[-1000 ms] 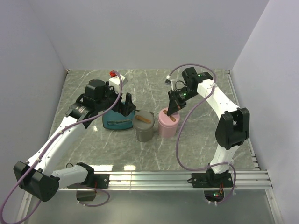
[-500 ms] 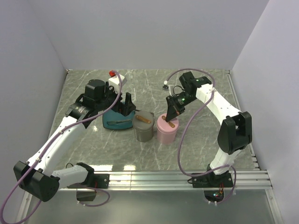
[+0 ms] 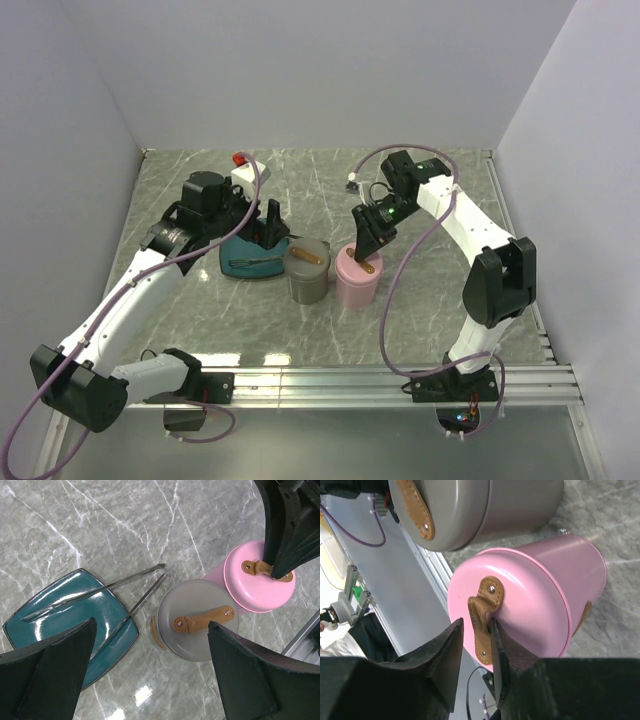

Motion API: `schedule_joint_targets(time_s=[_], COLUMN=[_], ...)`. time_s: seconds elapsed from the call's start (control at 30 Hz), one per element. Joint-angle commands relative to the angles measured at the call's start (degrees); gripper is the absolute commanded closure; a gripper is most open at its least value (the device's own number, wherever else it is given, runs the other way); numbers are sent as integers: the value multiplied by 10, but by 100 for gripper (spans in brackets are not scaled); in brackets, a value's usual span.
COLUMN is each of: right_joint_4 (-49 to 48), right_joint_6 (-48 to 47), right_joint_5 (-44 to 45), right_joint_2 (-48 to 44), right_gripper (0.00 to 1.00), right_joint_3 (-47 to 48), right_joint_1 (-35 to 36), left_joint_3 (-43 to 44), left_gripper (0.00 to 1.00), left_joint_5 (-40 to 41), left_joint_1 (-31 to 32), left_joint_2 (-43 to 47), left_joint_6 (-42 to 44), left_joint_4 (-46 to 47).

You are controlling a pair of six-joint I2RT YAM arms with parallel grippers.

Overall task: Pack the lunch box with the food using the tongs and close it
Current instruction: Move the packing box to the center of the board, then reset both arms

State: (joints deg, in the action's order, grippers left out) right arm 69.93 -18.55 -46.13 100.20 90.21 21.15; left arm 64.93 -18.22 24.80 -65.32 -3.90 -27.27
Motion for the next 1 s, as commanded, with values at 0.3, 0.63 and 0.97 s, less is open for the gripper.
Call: schedule_joint_targets(time_s=[0.3, 0.63, 0.97], right_joint_4=[28, 36, -72], right_joint_6=[-14, -10, 34], right_joint_5=[109, 106, 88], right_joint_2=[-6, 2, -83], right_gripper=[51, 32, 20], right_joint_3=[55, 208, 105], right_joint_1=[-7, -95, -252], left_joint_3=[-2, 48, 111], left_gripper=[1, 1, 1], left_joint_5=[-13, -57, -127], left_joint_1=[-5, -33, -183], left_joint_2=[12, -38, -137], left_joint_6=[-5, -30, -52], left_joint_4=[15, -49, -83])
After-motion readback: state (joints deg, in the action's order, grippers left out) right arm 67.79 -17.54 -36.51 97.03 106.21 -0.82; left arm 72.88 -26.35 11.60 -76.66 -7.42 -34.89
